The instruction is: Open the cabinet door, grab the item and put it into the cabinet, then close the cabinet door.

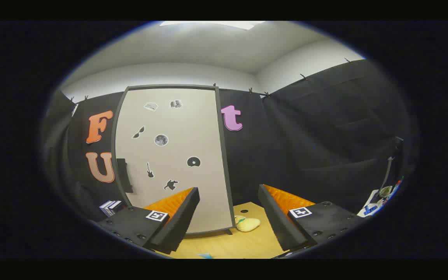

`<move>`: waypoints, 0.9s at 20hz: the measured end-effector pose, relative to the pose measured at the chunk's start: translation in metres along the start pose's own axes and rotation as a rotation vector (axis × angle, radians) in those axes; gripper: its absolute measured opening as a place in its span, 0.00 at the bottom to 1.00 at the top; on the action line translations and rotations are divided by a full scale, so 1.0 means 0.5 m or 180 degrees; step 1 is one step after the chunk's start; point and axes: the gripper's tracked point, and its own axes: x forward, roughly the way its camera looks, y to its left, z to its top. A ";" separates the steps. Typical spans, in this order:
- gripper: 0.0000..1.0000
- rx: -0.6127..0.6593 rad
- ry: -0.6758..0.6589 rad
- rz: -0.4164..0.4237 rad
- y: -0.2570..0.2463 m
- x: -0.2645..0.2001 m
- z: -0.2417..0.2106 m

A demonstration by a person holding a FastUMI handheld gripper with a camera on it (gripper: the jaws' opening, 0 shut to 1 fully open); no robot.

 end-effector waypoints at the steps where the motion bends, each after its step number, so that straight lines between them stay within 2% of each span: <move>1: 0.98 0.0018 0.0006 -0.0001 -0.001 0.004 -0.001; 18: 0.98 0.0027 0.0128 -0.0012 0.010 0.023 -0.033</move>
